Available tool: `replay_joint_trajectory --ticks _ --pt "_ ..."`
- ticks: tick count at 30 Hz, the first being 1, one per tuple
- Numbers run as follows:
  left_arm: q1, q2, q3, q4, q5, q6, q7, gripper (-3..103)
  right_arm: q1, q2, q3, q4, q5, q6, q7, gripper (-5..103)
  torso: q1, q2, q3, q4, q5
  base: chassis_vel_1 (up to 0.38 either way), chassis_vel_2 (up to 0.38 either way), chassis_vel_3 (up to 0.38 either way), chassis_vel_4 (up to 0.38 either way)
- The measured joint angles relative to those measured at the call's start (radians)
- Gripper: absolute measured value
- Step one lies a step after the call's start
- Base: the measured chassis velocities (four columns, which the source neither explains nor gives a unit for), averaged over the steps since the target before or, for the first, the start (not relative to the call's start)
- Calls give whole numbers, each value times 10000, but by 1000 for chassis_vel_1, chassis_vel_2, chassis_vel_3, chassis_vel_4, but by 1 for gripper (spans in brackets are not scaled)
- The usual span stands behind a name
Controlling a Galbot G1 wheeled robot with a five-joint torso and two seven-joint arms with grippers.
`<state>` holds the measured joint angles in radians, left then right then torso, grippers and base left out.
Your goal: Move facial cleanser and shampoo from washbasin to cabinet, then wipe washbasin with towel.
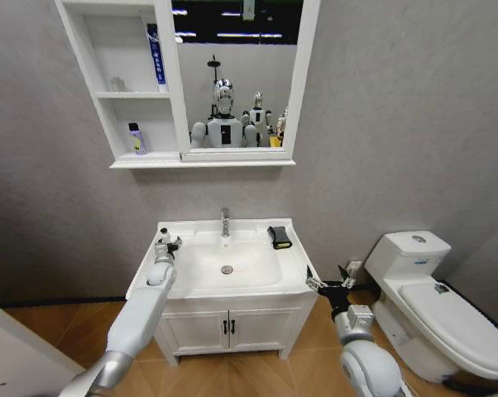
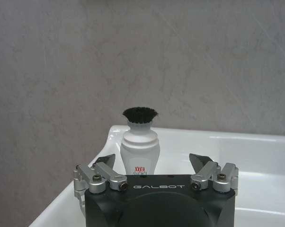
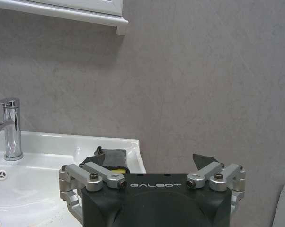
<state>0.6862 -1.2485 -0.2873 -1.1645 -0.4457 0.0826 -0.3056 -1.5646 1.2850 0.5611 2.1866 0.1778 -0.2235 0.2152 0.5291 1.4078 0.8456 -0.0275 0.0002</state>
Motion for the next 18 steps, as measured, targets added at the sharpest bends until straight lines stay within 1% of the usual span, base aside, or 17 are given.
replay_joint_trajectory --ticks 1,2,3,4,5,14,15,16,18 --pt "-52 -101 -99 193 142 -443 68 92 17 2 -19 -16 -2 0 0 100 0 0 0 0 -1 0 0 0 0" --pt "-52 -101 -99 193 142 -443 68 92 17 2 -19 -16 -2 0 0 100 0 0 0 0 -1 0 0 0 0" --pt "-99 -153 -155 320 250 -724 153 97 23 6 -40 -26 -8 0 -1 100 0 0 0 -3 0 0 0 0 0" --pt "-142 -193 -191 438 336 -966 244 99 25 8 -58 -29 -21 0 -1 100 1 0 0 -3 1 0 0 0 0" --pt "-162 -214 -202 499 368 -1092 285 100 25 10 -71 -31 -31 0 -3 100 0 0 0 -3 1 0 0 0 0" --pt "-87 -222 -247 559 491 -1174 286 100 19 -3 -58 -27 -41 -4 -2 100 0 0 0 -2 0 0 0 0 0" --pt "-73 -212 -256 559 509 -1140 273 103 26 -4 -60 -28 -41 -6 -2 100 0 0 -1 -1 0 0 0 0 0" --pt "-64 -204 -262 559 528 -1102 252 100 37 -5 -67 -28 -41 -9 -2 100 0 0 0 -2 1 0 0 0 0" --pt "-68 -208 -271 556 551 -1008 150 90 64 -3 -88 -31 -41 -13 -2 100 0 0 0 -1 0 0 0 0 0"
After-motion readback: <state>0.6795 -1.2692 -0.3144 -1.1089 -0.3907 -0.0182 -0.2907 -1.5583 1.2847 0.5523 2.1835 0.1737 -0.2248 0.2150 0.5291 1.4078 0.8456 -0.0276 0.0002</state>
